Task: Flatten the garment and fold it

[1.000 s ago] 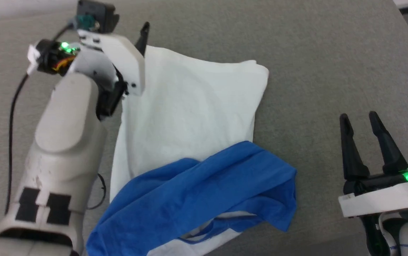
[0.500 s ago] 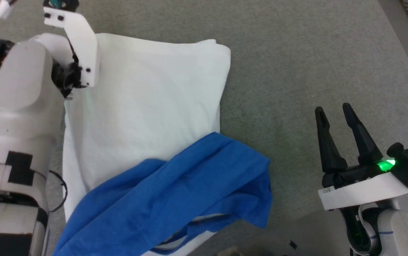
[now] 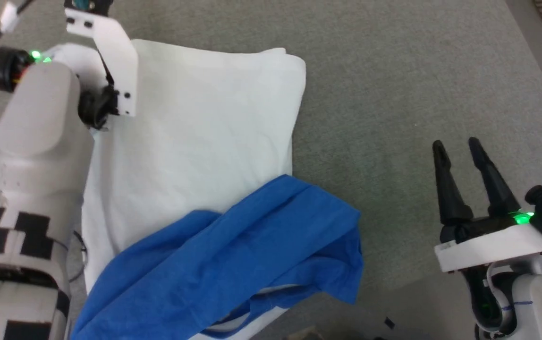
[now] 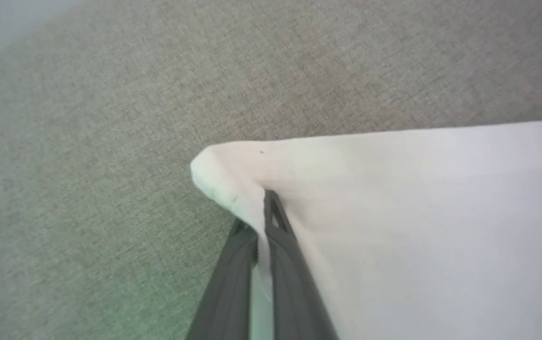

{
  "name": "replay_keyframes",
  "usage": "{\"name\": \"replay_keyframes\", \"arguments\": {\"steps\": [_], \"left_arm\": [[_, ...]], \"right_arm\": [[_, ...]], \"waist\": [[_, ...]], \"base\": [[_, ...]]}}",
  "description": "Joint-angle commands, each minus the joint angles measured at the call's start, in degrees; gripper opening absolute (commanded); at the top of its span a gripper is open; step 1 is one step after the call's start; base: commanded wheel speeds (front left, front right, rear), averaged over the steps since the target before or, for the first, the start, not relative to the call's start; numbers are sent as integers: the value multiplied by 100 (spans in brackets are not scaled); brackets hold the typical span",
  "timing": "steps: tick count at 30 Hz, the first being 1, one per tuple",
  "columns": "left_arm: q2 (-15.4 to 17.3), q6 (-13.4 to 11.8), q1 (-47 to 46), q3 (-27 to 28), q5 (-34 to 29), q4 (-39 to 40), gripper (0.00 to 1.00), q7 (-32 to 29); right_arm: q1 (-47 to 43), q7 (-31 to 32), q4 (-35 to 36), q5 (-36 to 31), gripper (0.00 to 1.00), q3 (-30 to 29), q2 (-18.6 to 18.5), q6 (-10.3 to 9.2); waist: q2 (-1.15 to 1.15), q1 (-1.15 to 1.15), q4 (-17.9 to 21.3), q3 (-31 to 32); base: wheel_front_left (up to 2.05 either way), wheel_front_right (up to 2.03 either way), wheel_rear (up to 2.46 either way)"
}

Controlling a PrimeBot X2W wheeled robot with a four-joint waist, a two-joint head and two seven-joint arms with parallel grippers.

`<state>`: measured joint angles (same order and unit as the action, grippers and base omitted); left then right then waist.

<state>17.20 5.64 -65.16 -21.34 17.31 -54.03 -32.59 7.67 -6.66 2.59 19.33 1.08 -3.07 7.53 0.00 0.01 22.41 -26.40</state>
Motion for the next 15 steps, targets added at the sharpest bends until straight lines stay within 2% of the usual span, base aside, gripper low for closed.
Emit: {"name": "replay_keyframes", "arguments": {"steps": [1, 5, 8, 15], "left_arm": [[16, -150, 375, 63, 62, -8, 0, 345], [70, -321, 577, 279, 198, 366, 0, 1103], [149, -415, 766, 416, 291, 667, 0, 1446], [236, -592, 1111, 516, 379, 1413, 0, 1591]], "right_arm": [[92, 44, -19, -71, 100, -104, -10, -4], [163, 201, -38, -116, 100, -265, -118, -4], [342, 355, -99, -96, 100, -334, -249, -4], [1145, 926, -564, 295, 100, -147, -608, -4]], "waist": [[0, -1, -301, 279], [0, -1, -629, 540], [0, -1, -855, 685], [0, -1, -1237, 742]], "base": [[0, 0, 0], [0, 0, 0], [0, 0, 0], [0, 0, 0]]}}
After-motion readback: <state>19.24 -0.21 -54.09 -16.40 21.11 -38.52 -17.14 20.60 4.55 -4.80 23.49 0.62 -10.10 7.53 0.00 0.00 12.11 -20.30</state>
